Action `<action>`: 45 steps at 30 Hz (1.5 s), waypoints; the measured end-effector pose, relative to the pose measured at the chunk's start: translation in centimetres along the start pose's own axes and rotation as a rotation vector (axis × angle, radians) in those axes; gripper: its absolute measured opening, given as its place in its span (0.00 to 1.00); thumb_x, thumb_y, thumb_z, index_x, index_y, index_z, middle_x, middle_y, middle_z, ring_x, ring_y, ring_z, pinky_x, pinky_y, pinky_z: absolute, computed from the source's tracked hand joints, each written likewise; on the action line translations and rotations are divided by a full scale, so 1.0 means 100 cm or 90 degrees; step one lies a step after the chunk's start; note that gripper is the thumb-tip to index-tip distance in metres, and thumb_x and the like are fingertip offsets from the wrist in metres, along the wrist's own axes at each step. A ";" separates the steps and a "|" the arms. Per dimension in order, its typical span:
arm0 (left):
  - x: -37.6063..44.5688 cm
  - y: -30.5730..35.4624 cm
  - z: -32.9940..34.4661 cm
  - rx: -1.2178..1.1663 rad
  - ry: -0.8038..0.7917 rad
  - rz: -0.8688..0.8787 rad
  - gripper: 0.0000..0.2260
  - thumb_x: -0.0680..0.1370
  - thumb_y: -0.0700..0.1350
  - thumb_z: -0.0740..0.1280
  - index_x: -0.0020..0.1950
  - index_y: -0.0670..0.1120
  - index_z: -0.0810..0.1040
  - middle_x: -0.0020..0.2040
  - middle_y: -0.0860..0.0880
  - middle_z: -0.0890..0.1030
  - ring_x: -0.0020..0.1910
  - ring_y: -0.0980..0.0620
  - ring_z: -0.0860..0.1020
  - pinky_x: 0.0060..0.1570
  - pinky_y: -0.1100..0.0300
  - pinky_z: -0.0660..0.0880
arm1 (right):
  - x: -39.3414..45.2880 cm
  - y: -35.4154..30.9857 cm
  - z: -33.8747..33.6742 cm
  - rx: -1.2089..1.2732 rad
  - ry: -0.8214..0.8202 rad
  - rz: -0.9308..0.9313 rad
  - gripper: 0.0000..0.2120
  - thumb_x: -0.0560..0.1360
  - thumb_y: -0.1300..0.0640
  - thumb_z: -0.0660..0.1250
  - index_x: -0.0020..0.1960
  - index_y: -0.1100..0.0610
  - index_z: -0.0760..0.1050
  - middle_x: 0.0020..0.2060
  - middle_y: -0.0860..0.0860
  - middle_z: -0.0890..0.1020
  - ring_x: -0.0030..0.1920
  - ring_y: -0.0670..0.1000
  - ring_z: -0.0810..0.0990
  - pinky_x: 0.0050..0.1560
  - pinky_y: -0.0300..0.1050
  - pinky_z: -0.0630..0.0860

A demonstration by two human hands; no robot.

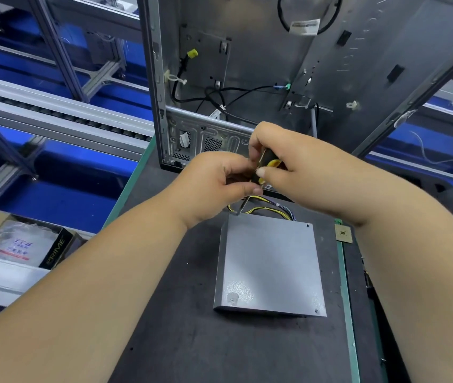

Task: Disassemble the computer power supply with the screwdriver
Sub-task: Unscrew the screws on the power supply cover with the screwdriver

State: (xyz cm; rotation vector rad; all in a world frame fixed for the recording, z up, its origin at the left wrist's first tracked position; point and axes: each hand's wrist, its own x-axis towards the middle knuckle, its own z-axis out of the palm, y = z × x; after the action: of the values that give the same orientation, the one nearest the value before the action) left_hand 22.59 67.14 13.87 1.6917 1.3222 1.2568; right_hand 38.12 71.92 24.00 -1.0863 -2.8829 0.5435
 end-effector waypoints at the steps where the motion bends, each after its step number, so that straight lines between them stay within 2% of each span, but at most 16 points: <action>1: 0.000 0.000 0.000 0.008 0.007 0.001 0.12 0.72 0.46 0.74 0.44 0.64 0.78 0.40 0.57 0.82 0.43 0.58 0.81 0.47 0.61 0.78 | -0.001 -0.001 0.002 -0.012 0.020 0.009 0.06 0.79 0.49 0.63 0.51 0.47 0.67 0.36 0.42 0.73 0.36 0.38 0.71 0.34 0.40 0.64; 3: 0.002 0.001 0.003 0.006 0.014 -0.008 0.09 0.70 0.49 0.73 0.40 0.62 0.75 0.38 0.55 0.79 0.39 0.56 0.79 0.42 0.60 0.77 | -0.003 -0.004 0.007 -0.067 0.062 0.025 0.12 0.79 0.42 0.60 0.51 0.50 0.65 0.34 0.45 0.73 0.35 0.42 0.70 0.32 0.46 0.62; 6: 0.003 0.003 0.009 0.006 0.022 -0.009 0.11 0.69 0.49 0.72 0.37 0.61 0.71 0.38 0.53 0.77 0.38 0.51 0.78 0.39 0.54 0.77 | -0.002 -0.009 0.013 -0.097 0.109 0.079 0.13 0.80 0.42 0.60 0.50 0.51 0.64 0.33 0.46 0.72 0.35 0.48 0.70 0.31 0.47 0.61; 9: 0.001 0.007 0.012 -0.028 0.030 0.005 0.09 0.66 0.51 0.69 0.34 0.62 0.70 0.35 0.59 0.73 0.35 0.58 0.74 0.35 0.67 0.70 | 0.000 -0.012 0.019 -0.110 0.135 0.124 0.15 0.79 0.39 0.60 0.49 0.51 0.67 0.34 0.46 0.71 0.39 0.53 0.73 0.34 0.47 0.63; 12: -0.001 0.005 0.014 -0.064 0.034 0.004 0.09 0.65 0.50 0.69 0.35 0.60 0.70 0.35 0.58 0.73 0.35 0.56 0.74 0.36 0.67 0.70 | 0.002 -0.014 0.022 -0.146 0.156 0.148 0.15 0.80 0.40 0.59 0.48 0.51 0.66 0.33 0.46 0.70 0.37 0.54 0.72 0.32 0.46 0.62; 17: 0.000 0.001 0.010 -0.140 0.016 -0.041 0.11 0.64 0.46 0.72 0.35 0.55 0.70 0.35 0.55 0.71 0.36 0.55 0.71 0.38 0.64 0.71 | 0.002 -0.011 0.021 -0.036 0.096 0.093 0.10 0.80 0.50 0.63 0.45 0.50 0.64 0.33 0.47 0.73 0.34 0.46 0.70 0.29 0.45 0.59; 22: 0.000 0.000 -0.001 -0.180 -0.087 -0.046 0.15 0.75 0.39 0.71 0.51 0.60 0.81 0.45 0.61 0.83 0.48 0.63 0.80 0.52 0.69 0.74 | 0.003 0.000 0.006 0.008 0.019 0.089 0.07 0.79 0.53 0.65 0.45 0.47 0.67 0.37 0.44 0.74 0.37 0.43 0.71 0.33 0.44 0.63; 24: 0.002 0.001 0.000 -0.131 -0.075 -0.047 0.15 0.74 0.42 0.71 0.47 0.65 0.82 0.43 0.62 0.83 0.46 0.65 0.79 0.50 0.69 0.74 | 0.003 0.002 0.001 0.010 -0.012 0.086 0.08 0.79 0.54 0.65 0.43 0.47 0.68 0.39 0.44 0.75 0.39 0.43 0.72 0.34 0.43 0.64; 26: 0.004 0.000 0.002 -0.109 -0.052 -0.055 0.14 0.71 0.45 0.72 0.44 0.67 0.82 0.43 0.59 0.84 0.46 0.61 0.80 0.52 0.62 0.77 | 0.002 0.001 -0.002 0.012 -0.039 0.073 0.10 0.79 0.57 0.65 0.42 0.46 0.68 0.40 0.44 0.78 0.39 0.43 0.73 0.36 0.43 0.67; 28: 0.004 -0.002 0.002 -0.122 -0.031 -0.069 0.11 0.69 0.44 0.74 0.43 0.61 0.83 0.44 0.51 0.85 0.47 0.56 0.81 0.56 0.54 0.79 | 0.003 -0.003 -0.003 0.018 -0.048 0.055 0.10 0.78 0.59 0.65 0.42 0.47 0.69 0.41 0.44 0.78 0.40 0.43 0.74 0.37 0.41 0.69; 30: 0.003 -0.003 0.003 -0.128 -0.019 -0.060 0.09 0.68 0.42 0.75 0.44 0.53 0.81 0.43 0.47 0.83 0.44 0.55 0.80 0.51 0.57 0.79 | 0.004 -0.007 -0.002 0.021 -0.043 0.048 0.09 0.77 0.60 0.65 0.45 0.47 0.70 0.40 0.44 0.76 0.38 0.42 0.73 0.35 0.38 0.67; 33: 0.001 0.000 0.009 -0.087 0.003 -0.030 0.10 0.69 0.41 0.74 0.40 0.52 0.74 0.38 0.57 0.76 0.37 0.58 0.75 0.40 0.66 0.73 | 0.002 -0.009 0.000 0.013 -0.007 0.082 0.06 0.77 0.49 0.65 0.49 0.48 0.68 0.38 0.45 0.76 0.36 0.45 0.73 0.33 0.45 0.65; 36: 0.001 0.002 0.016 -0.050 0.035 -0.008 0.14 0.69 0.40 0.74 0.36 0.52 0.70 0.37 0.56 0.72 0.35 0.58 0.72 0.37 0.66 0.71 | 0.001 -0.009 0.005 -0.082 0.080 0.144 0.17 0.75 0.37 0.63 0.49 0.50 0.67 0.36 0.45 0.73 0.35 0.47 0.72 0.31 0.44 0.62; 38: 0.001 0.004 0.018 -0.057 0.037 -0.008 0.13 0.68 0.44 0.73 0.36 0.51 0.68 0.36 0.55 0.71 0.35 0.56 0.71 0.37 0.61 0.71 | 0.001 -0.009 0.011 -0.096 0.132 0.170 0.16 0.76 0.39 0.66 0.48 0.50 0.67 0.36 0.46 0.73 0.36 0.49 0.72 0.30 0.43 0.60; 41: 0.001 0.008 0.019 -0.102 0.025 -0.031 0.14 0.66 0.48 0.71 0.34 0.57 0.65 0.34 0.59 0.68 0.35 0.56 0.67 0.35 0.66 0.67 | -0.002 -0.006 0.022 -0.041 0.124 0.140 0.11 0.78 0.48 0.66 0.48 0.51 0.65 0.34 0.47 0.73 0.34 0.48 0.71 0.29 0.45 0.60; 45: -0.001 0.005 0.015 -0.190 -0.045 -0.059 0.14 0.72 0.35 0.72 0.41 0.54 0.73 0.38 0.60 0.74 0.40 0.60 0.73 0.42 0.66 0.71 | -0.005 -0.005 0.018 0.028 0.081 0.105 0.12 0.78 0.52 0.66 0.45 0.48 0.63 0.33 0.46 0.73 0.34 0.45 0.71 0.30 0.45 0.60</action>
State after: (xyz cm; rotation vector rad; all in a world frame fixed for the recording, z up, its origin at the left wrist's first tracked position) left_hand 24.14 66.97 13.78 1.4369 1.0975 1.2582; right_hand 38.01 70.68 22.50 -1.3090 -2.6768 0.5185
